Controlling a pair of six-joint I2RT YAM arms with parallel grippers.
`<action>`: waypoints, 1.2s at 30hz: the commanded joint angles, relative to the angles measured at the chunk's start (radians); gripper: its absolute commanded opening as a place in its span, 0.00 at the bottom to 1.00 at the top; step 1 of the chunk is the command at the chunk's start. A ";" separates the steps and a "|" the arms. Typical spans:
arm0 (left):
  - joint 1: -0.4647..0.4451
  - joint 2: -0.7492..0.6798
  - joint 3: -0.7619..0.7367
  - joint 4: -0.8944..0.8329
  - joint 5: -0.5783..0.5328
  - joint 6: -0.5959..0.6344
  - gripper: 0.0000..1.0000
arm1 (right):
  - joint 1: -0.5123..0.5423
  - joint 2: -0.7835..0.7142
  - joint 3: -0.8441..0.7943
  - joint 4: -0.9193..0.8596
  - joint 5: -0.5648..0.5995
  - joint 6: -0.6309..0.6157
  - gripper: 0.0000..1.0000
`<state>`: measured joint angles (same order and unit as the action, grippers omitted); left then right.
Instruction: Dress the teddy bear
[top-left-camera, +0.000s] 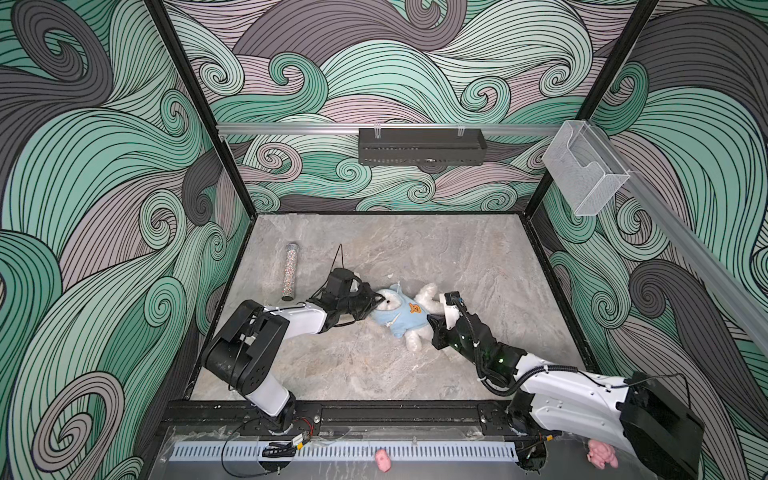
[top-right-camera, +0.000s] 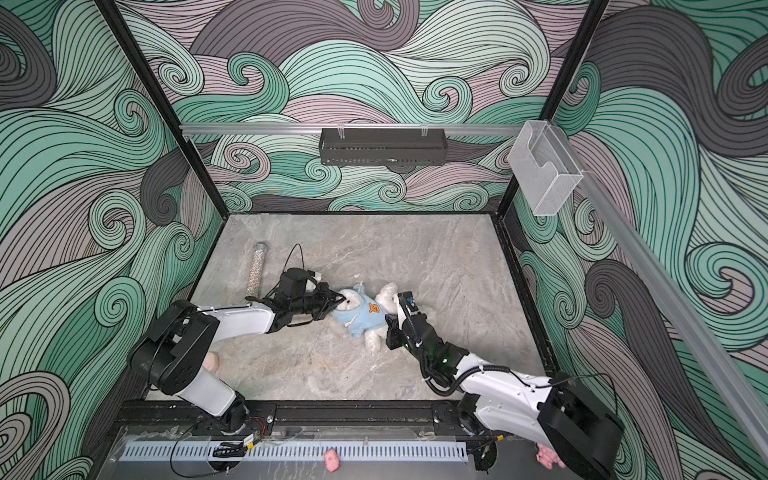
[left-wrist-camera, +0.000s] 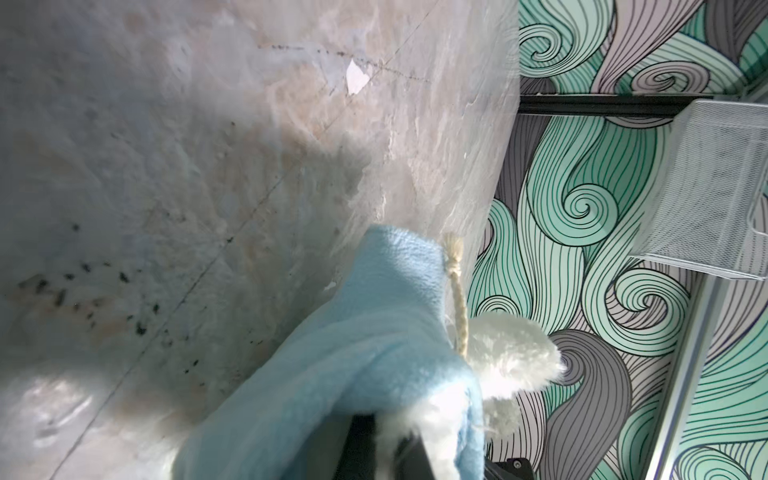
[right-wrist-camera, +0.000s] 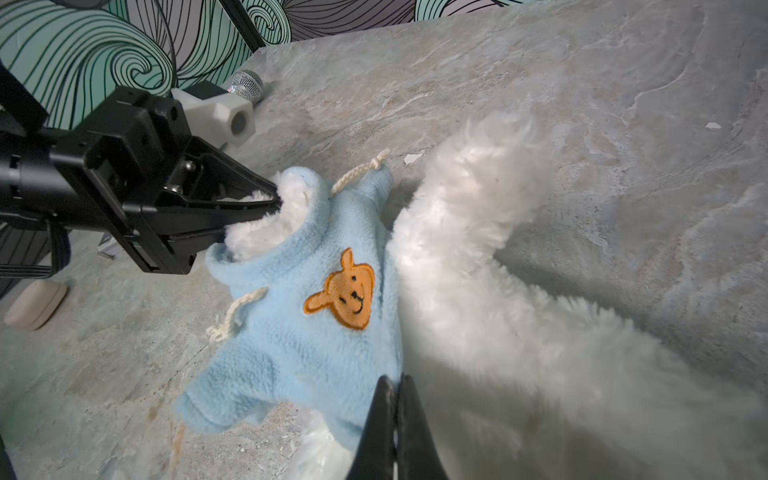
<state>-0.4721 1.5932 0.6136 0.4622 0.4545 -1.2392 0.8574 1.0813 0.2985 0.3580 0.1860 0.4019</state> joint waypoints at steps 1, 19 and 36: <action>0.047 0.004 -0.004 0.205 -0.195 0.044 0.00 | -0.009 0.097 0.060 -0.053 -0.177 -0.116 0.00; -0.149 -0.216 -0.089 0.258 -0.349 1.056 0.00 | -0.267 0.202 0.679 -0.659 -0.395 -0.059 0.35; -0.176 -0.251 -0.061 0.177 -0.343 1.233 0.00 | -0.283 0.557 0.930 -0.790 -0.427 -0.138 0.24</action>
<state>-0.6415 1.3632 0.5213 0.6365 0.1192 -0.0452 0.5789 1.6234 1.2026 -0.4023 -0.2264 0.2829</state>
